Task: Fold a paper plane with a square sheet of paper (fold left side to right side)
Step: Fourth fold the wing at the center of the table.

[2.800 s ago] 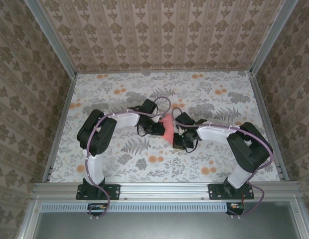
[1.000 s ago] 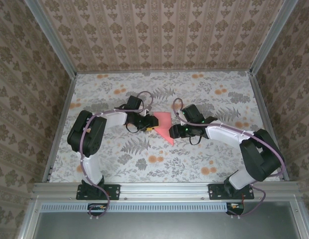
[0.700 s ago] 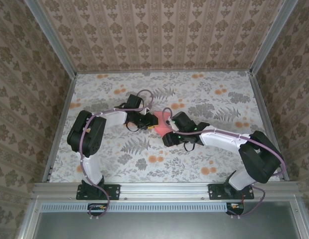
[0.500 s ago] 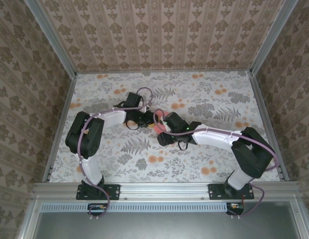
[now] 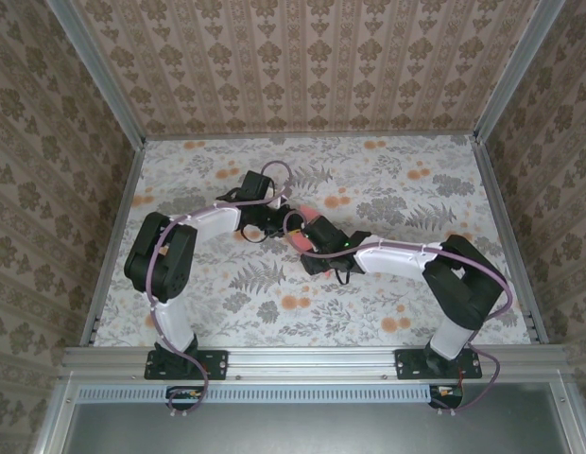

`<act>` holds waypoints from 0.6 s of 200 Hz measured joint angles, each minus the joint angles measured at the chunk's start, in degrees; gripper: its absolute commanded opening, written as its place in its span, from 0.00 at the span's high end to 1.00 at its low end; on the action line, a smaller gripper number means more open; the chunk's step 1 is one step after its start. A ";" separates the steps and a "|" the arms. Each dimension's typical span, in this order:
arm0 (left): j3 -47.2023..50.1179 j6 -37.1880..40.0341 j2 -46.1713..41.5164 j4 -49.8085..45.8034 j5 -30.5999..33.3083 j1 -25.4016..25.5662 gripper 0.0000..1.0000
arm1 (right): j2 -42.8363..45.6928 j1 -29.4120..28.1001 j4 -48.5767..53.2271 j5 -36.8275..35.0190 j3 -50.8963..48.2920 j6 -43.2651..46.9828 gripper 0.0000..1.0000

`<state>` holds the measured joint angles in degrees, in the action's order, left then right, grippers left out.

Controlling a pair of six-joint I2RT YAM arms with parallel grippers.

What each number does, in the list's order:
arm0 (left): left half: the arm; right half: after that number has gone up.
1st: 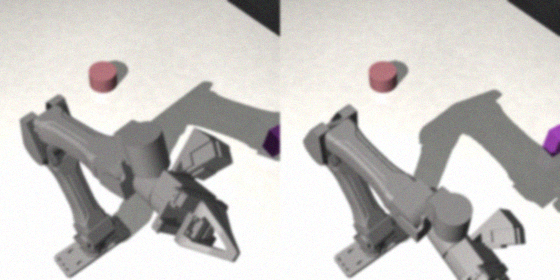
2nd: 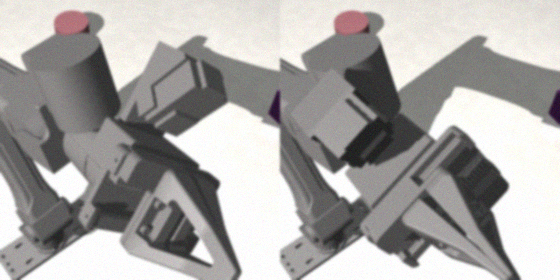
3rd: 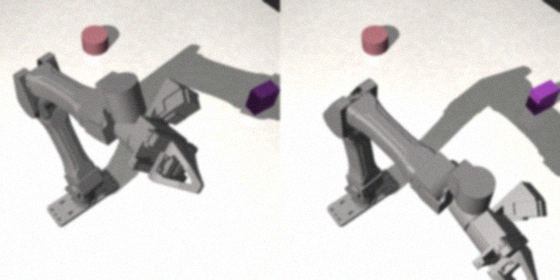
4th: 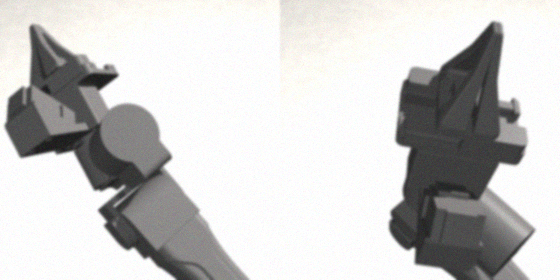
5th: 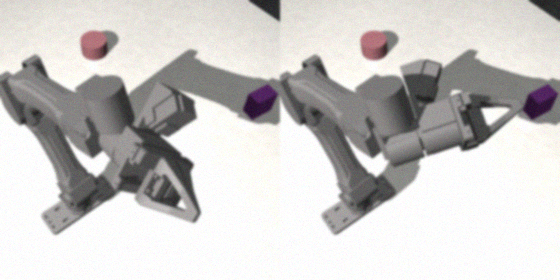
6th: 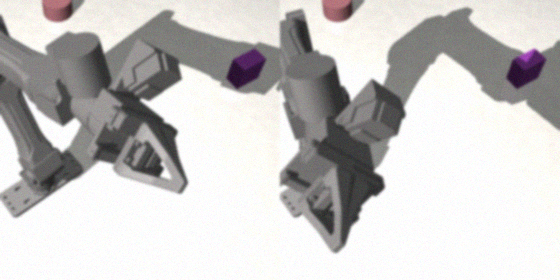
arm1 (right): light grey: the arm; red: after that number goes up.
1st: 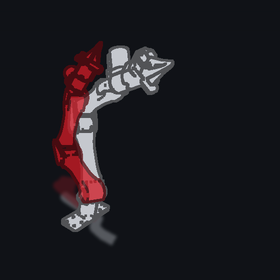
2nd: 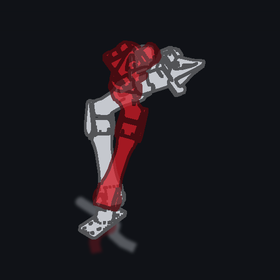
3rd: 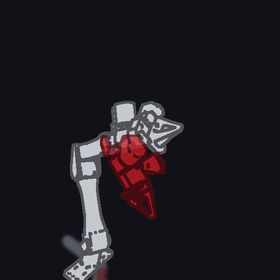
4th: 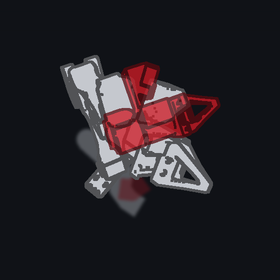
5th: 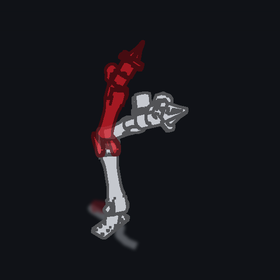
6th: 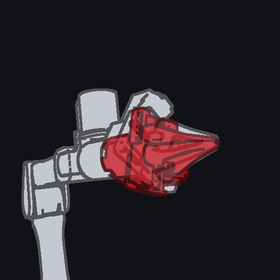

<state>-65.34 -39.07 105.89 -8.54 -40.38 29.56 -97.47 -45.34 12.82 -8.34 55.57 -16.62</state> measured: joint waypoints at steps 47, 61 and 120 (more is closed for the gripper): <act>-0.37 0.00 0.00 -0.24 -0.33 0.00 0.75 | -2.08 0.02 -0.02 -2.38 0.74 0.00 0.57; -0.44 0.00 0.00 -0.31 -0.37 0.00 0.74 | -2.34 0.02 -0.02 -2.99 1.38 -0.04 0.63; -0.44 0.13 -0.61 -2.36 -0.35 -0.46 0.61 | -2.62 0.02 -0.02 -3.67 1.77 0.00 0.87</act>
<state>-65.78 -38.94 105.27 -10.90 -40.73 29.10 -100.09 -45.32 12.80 -12.01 57.34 -16.62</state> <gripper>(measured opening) 0.352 0.184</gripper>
